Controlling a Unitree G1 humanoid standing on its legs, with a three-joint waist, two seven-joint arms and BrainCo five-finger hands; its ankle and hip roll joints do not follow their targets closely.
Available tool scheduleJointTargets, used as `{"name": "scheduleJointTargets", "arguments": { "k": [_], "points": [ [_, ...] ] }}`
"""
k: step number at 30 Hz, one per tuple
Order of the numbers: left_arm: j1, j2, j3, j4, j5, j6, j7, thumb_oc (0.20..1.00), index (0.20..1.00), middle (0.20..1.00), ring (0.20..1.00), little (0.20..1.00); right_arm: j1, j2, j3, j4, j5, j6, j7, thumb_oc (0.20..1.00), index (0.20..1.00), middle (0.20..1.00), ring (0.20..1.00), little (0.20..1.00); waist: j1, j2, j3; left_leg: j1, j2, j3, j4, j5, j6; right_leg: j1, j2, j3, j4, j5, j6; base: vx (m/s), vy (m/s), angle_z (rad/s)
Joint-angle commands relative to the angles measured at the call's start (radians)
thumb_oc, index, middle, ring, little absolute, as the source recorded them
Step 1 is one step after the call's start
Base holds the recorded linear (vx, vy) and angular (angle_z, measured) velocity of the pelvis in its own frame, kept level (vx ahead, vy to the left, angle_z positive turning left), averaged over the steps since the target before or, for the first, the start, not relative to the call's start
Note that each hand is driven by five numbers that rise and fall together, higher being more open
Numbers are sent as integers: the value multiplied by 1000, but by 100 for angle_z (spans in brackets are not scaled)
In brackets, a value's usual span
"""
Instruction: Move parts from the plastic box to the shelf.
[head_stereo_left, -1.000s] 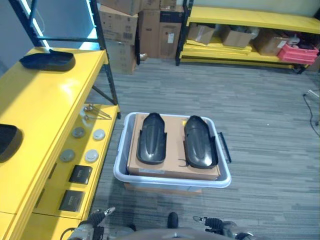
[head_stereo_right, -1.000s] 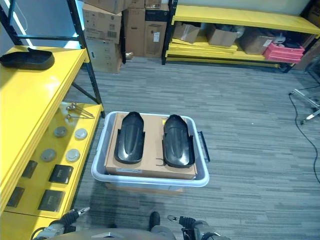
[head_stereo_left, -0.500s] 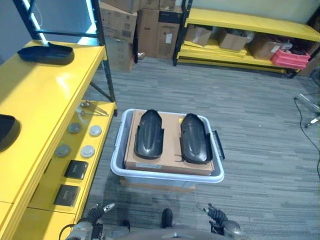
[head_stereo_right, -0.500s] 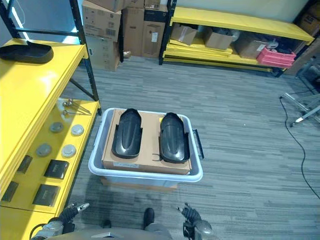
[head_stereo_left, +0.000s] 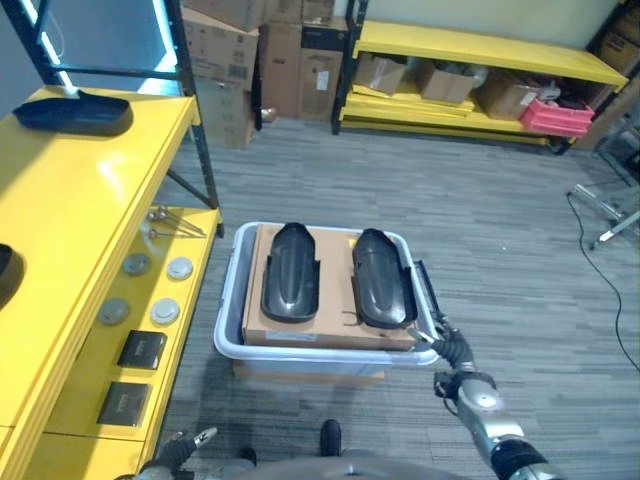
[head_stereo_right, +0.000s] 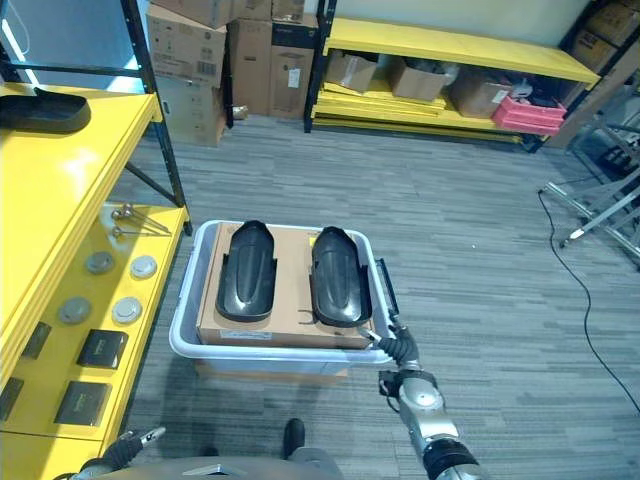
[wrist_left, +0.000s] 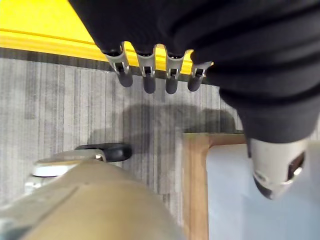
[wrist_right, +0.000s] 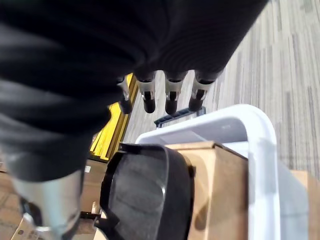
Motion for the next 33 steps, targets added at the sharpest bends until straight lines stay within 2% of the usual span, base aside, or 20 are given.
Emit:
{"name": "scheduleJointTargets", "arguments": {
  "k": [1,2,3,4,6,9,11,13,14,18,20,21,22,23,25,28,31,33],
  "points": [
    [-82,2,-61,16,-6,-35,-7,1000,1000,1000,1000,1000,-133,-121,-36,1,-30,19,-82,1000,1000,1000,1000,1000,24,80,39,-70,62,34,-36,79,-28,66,17,-27,30,-124,40,-111,-38,16],
    [-109,14,-75,13,-18,-41,-20,1000,1000,1000,1000,1000,-222,-157,-26,41,-24,54,-131,1000,1000,1000,1000,1000,39,89,66,-105,70,34,-37,92,-37,37,14,-44,37,-123,39,-111,-38,18],
    [-110,14,-75,14,-18,-41,-20,1000,1000,1000,1000,1000,-223,-157,-25,41,-24,54,-131,1000,1000,1000,1000,1000,38,89,66,-106,70,34,-36,92,-37,36,14,-45,37,-124,39,-255,-74,17],
    [-149,24,-98,12,-16,-41,-34,1000,1000,1000,1000,1000,-318,-191,-16,81,2,89,-190,1000,1000,1000,1000,1000,48,100,101,-141,80,49,-40,110,-45,10,18,-70,38,-120,33,-213,-65,20],
    [-192,28,-128,23,-19,-36,-47,1000,1000,1000,1000,1000,-426,-219,-3,141,10,112,-260,1000,1000,1000,1000,1000,54,117,135,-180,80,47,-43,124,-53,-16,20,-88,33,-115,31,-225,-73,50],
    [-213,29,-150,29,-13,-31,-56,1000,1000,1000,1000,1000,-498,-244,4,174,17,148,-309,1000,1000,1000,1000,1000,58,130,162,-205,72,36,-46,131,-55,-37,19,-91,39,-116,30,-67,-10,38],
    [-229,20,-177,29,-42,-51,-54,1000,1000,1000,1000,1000,-568,-269,12,209,12,230,-314,1000,1000,1000,1000,1000,58,149,192,-232,59,20,-42,141,-56,-64,12,-91,58,-122,24,-26,72,25],
    [-233,17,-179,25,-89,-56,-60,1000,1000,1000,1000,1000,-584,-275,25,227,-6,272,-326,1000,1000,1000,1000,1000,59,159,205,-241,53,12,-41,144,-58,-73,7,-91,64,-123,21,8,65,10],
    [-235,17,-177,18,-111,-61,-61,1000,1000,1000,1000,1000,-588,-277,27,243,-4,301,-328,1000,1000,1000,1000,1000,59,163,216,-247,50,7,-38,145,-59,-80,2,-93,70,-125,21,-8,51,10],
    [-269,26,-185,12,-122,-72,-70,1000,1000,1000,1000,1000,-602,-266,53,343,-20,421,-190,1000,1000,1000,1000,1000,69,169,253,-275,40,-12,-26,147,-62,-108,-10,-100,84,-125,21,-27,13,8],
    [-286,28,-192,13,-127,-83,-72,1000,1000,1000,1000,1000,-610,-252,79,399,-40,454,-168,1000,1000,1000,1000,1000,76,171,268,-284,40,-13,-21,149,-61,-118,-16,-104,91,-124,21,-44,-29,4],
    [-300,30,-197,16,-134,-96,-75,1000,1000,1000,1000,1000,-613,-242,95,443,-47,488,-128,1000,1000,1000,1000,1000,80,171,276,-293,40,-16,-15,148,-59,-125,-19,-108,97,-125,21,-35,-39,1],
    [-301,31,-197,16,-135,-97,-75,1000,1000,1000,1000,1000,-614,-241,97,446,-48,493,-123,1000,1000,1000,1000,1000,80,171,277,-294,40,-16,-14,148,-59,-126,-19,-108,97,-125,21,-48,-63,3],
    [-322,33,-205,12,-138,-108,-84,1000,1000,1000,1000,1000,-611,-225,113,501,-51,522,-74,200,200,200,200,200,86,173,288,-303,39,-19,-10,149,-58,-133,-21,-115,102,-124,20,-36,-52,2],
    [-333,33,-213,10,-123,-124,-89,1000,1000,1000,1000,1000,-603,-203,123,543,-53,535,-60,200,200,200,200,200,94,175,296,-306,37,-24,-9,148,-57,-134,-23,-121,102,-125,22,-34,-54,6],
    [-340,29,-228,0,-99,-145,-85,1000,1000,1000,1000,1000,-586,-176,127,569,-18,530,-89,200,200,200,200,200,101,176,295,-298,34,-29,-18,148,-56,-127,-24,-130,97,-125,23,-7,-30,16],
    [-341,30,-231,-12,-86,-147,-84,1000,1000,1000,1000,1000,-568,-166,116,573,6,486,-137,200,200,200,200,200,102,173,285,-284,34,-29,-25,146,-58,-114,-24,-133,89,-122,25,4,-10,9],
    [-333,31,-235,-22,-65,-150,-67,1000,1000,1000,1000,1000,-549,-165,99,559,18,432,-175,200,200,200,200,200,100,167,271,-268,36,-28,-27,142,-60,-99,-22,-133,83,-122,27,30,-2,6]
  ]
}}
